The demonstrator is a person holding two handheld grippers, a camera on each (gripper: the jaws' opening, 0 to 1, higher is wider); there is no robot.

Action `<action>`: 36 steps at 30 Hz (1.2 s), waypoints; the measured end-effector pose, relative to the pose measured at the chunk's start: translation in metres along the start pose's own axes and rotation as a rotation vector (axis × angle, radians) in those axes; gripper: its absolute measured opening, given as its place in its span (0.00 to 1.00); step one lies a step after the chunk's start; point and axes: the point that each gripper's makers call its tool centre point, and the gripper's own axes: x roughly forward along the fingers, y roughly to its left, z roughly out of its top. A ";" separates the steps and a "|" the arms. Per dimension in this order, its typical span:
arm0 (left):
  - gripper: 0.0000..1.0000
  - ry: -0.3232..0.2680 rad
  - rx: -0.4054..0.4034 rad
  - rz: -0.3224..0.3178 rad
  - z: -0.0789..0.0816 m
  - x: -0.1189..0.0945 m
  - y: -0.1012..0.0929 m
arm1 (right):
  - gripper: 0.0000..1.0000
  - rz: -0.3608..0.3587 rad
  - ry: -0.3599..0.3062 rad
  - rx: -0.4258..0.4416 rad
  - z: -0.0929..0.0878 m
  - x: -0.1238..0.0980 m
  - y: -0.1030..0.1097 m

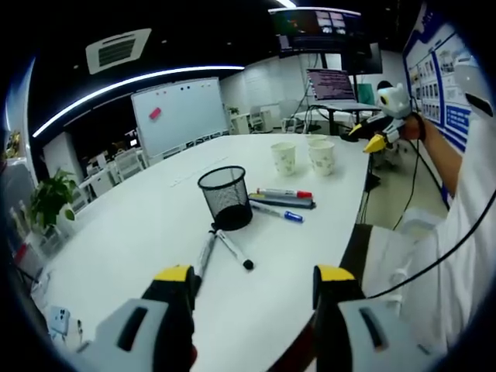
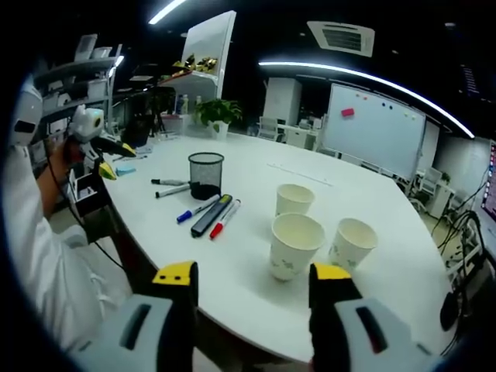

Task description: Place the scattered laser pointers and whiteboard markers into the pen holder and stack the scattered paper cups together

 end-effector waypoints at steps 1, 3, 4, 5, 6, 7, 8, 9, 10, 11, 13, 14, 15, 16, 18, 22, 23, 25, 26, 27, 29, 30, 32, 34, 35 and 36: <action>0.62 -0.001 0.004 0.000 0.001 0.000 -0.001 | 0.59 -0.001 0.002 0.000 -0.001 0.000 0.000; 0.62 -0.012 0.016 -0.002 0.006 -0.002 -0.002 | 0.59 -0.003 0.000 0.003 -0.001 0.001 -0.001; 0.62 -0.020 0.016 -0.004 0.008 -0.003 -0.003 | 0.59 -0.002 -0.003 0.005 0.000 0.001 -0.001; 0.62 -0.026 0.016 -0.005 0.009 -0.003 -0.003 | 0.60 -0.001 -0.004 0.007 0.000 0.002 -0.001; 0.62 -0.030 0.017 -0.006 0.010 -0.003 -0.003 | 0.60 0.000 -0.008 0.005 0.000 0.002 0.000; 0.62 -0.029 0.018 -0.005 0.010 -0.003 -0.003 | 0.62 0.000 -0.011 0.004 0.001 0.002 0.000; 0.62 -0.025 0.019 -0.002 0.009 -0.003 -0.003 | 0.65 -0.004 -0.016 0.006 0.002 0.003 0.000; 0.62 -0.022 0.020 0.000 0.008 -0.003 -0.002 | 0.67 -0.007 -0.019 0.007 0.002 0.003 -0.001; 0.62 -0.021 0.018 0.002 0.008 -0.004 -0.001 | 0.67 -0.009 -0.022 0.005 0.002 0.003 -0.002; 0.62 -0.021 0.015 0.002 0.008 -0.004 -0.001 | 0.66 -0.008 -0.023 0.005 0.002 0.003 -0.001; 0.62 -0.026 0.013 -0.003 0.008 -0.005 -0.002 | 0.66 -0.005 -0.025 0.010 0.001 0.004 -0.001; 0.62 -0.028 0.013 -0.004 0.009 -0.005 -0.003 | 0.66 -0.005 -0.027 0.013 0.001 0.005 -0.001; 0.62 -0.029 0.013 -0.006 0.009 -0.005 -0.003 | 0.66 -0.007 -0.030 0.020 0.001 0.005 -0.001; 0.62 -0.029 0.015 -0.005 0.010 -0.005 -0.003 | 0.66 -0.012 -0.035 0.029 0.002 0.006 -0.002; 0.62 -0.028 0.017 -0.002 0.010 -0.006 -0.003 | 0.66 -0.014 -0.043 0.043 0.003 0.007 -0.003; 0.62 -0.024 0.018 -0.003 0.009 -0.006 -0.002 | 0.66 -0.016 -0.041 0.055 0.000 0.009 -0.004; 0.62 -0.023 0.018 -0.004 0.010 -0.006 -0.002 | 0.66 -0.017 -0.041 0.060 0.000 0.010 -0.004; 0.62 -0.025 0.020 -0.003 0.010 -0.007 -0.002 | 0.66 -0.019 -0.044 0.068 0.000 0.011 -0.005; 0.62 -0.026 0.017 -0.002 0.010 -0.007 -0.002 | 0.67 -0.019 -0.049 0.072 0.001 0.012 -0.005; 0.62 -0.026 0.016 -0.003 0.011 -0.007 -0.002 | 0.67 -0.019 -0.053 0.072 0.001 0.013 -0.005; 0.62 -0.025 0.015 -0.004 0.010 -0.006 -0.003 | 0.68 -0.019 -0.059 0.076 0.002 0.014 -0.005; 0.62 -0.022 0.014 -0.005 0.009 -0.006 -0.003 | 0.69 -0.020 -0.063 0.078 0.002 0.014 -0.005; 0.62 -0.019 0.016 -0.007 0.008 -0.005 -0.003 | 0.69 -0.020 -0.067 0.080 0.001 0.015 -0.005; 0.62 -0.020 0.015 -0.001 0.008 -0.005 -0.002 | 0.69 -0.019 -0.063 0.076 0.000 0.017 -0.003; 0.62 -0.024 0.013 0.004 0.009 -0.005 -0.001 | 0.69 -0.019 -0.060 0.072 -0.001 0.017 -0.003; 0.62 -0.028 0.007 0.007 0.010 -0.005 0.000 | 0.70 -0.019 -0.058 0.073 -0.002 0.018 -0.003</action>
